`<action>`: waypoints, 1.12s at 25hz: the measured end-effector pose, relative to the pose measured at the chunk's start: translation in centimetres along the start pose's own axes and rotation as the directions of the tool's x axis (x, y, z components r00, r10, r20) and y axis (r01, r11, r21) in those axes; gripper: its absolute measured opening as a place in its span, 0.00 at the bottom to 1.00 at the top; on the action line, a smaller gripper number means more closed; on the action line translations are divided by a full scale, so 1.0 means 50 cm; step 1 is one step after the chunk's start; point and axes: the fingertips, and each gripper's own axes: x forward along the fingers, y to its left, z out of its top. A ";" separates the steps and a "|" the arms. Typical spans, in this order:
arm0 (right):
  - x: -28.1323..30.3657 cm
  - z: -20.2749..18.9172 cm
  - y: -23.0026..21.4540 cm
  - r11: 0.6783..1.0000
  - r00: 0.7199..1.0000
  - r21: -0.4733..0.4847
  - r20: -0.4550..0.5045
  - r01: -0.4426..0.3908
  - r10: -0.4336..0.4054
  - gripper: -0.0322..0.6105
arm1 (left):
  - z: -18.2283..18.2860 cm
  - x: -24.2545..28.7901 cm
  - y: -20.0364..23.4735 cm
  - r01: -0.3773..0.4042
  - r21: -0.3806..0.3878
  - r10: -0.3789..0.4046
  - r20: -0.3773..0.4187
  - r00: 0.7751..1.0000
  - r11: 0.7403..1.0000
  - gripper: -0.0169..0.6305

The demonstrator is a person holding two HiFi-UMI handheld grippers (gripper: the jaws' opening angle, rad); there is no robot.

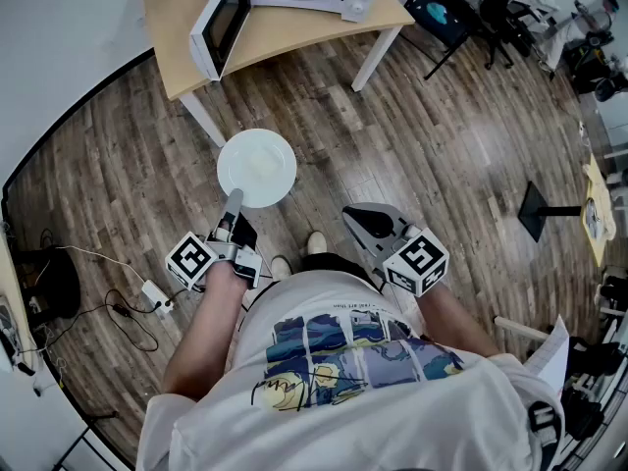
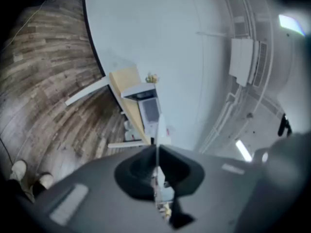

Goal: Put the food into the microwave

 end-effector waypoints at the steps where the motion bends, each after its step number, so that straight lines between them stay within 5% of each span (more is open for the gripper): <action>1: -0.005 0.004 -0.018 1.000 1.000 0.002 0.002 0.002 -0.002 0.06 | -0.006 0.016 -0.005 0.004 0.004 -0.004 -0.003 1.000 1.000 0.05; 17: -0.035 -0.006 -0.269 0.998 1.000 0.063 -0.023 -0.001 0.003 0.06 | -0.056 0.260 -0.033 -0.013 0.018 0.013 -0.003 1.000 1.000 0.05; 28: 0.118 0.090 -0.464 0.987 0.995 0.129 -0.014 0.096 -0.095 0.08 | 0.095 0.521 0.026 0.002 0.015 0.000 -0.074 0.997 1.000 0.05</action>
